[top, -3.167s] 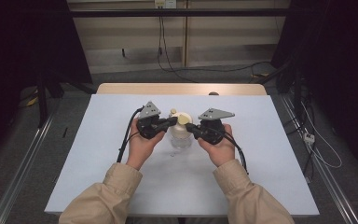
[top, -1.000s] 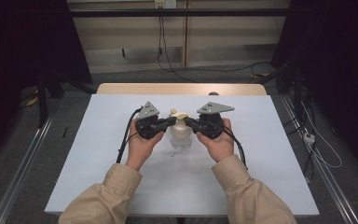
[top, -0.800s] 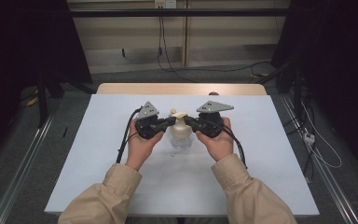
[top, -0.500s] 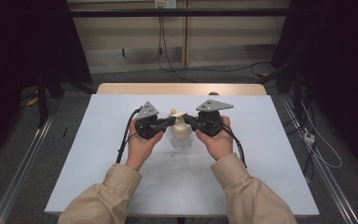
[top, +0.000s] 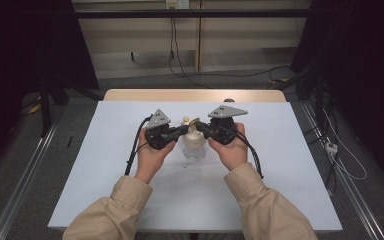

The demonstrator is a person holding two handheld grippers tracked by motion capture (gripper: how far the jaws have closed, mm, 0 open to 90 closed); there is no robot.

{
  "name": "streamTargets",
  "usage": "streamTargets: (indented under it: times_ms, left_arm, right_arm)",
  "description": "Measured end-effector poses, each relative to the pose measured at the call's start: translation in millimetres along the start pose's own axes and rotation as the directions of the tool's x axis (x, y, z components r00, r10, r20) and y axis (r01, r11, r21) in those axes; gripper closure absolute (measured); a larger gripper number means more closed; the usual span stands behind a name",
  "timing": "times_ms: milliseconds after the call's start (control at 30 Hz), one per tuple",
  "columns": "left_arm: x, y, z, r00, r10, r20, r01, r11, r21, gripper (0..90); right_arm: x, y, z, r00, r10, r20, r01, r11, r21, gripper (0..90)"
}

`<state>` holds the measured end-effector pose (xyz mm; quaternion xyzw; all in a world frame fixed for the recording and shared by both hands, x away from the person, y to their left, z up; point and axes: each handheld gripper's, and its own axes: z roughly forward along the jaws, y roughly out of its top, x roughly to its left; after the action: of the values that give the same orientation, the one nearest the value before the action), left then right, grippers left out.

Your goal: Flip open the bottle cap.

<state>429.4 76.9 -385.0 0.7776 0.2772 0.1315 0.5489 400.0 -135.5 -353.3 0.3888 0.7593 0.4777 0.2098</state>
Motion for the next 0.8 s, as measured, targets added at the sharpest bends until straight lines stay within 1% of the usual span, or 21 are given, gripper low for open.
streamTargets:
  times_ms: [67,100,200,333,567,800]
  left_arm:
    - [0.4,-0.2,-0.2,1.0000,0.004,0.001,-0.004,1.0000,0.000,90.0]
    - [-0.3,-0.3,0.1,1.0000,-0.001,0.005,0.001,1.0000,-0.001,90.0]
    - [-2.6,0.2,1.6,0.9999,0.007,0.010,-0.007,1.0000,0.001,90.0]
    - [-4.0,-0.1,3.9,0.9998,-0.001,0.021,0.002,1.0000,-0.007,90.0]
    - [-4.8,0.3,4.0,0.9999,0.001,0.014,-0.001,1.0000,-0.005,90.0]
    - [-4.8,0.2,3.9,0.9999,0.004,0.014,-0.004,1.0000,-0.004,90.0]
  right_arm:
    - [0.3,0.4,0.8,1.0000,-0.004,-0.001,0.004,1.000,-0.001,90.0]
    - [0.4,0.7,1.0,1.0000,-0.001,-0.001,0.001,1.000,-0.003,90.0]
    - [-0.7,1.7,1.3,1.0000,-0.002,0.003,0.002,1.000,-0.005,90.0]
    - [-2.2,2.4,0.7,1.0000,0.004,0.004,-0.004,1.000,-0.010,90.0]
    - [-5.5,2.8,2.2,0.9999,0.014,0.009,-0.014,1.000,-0.010,90.0]
    - [-4.5,5.5,3.0,0.9999,0.013,0.008,-0.013,1.000,-0.017,90.0]
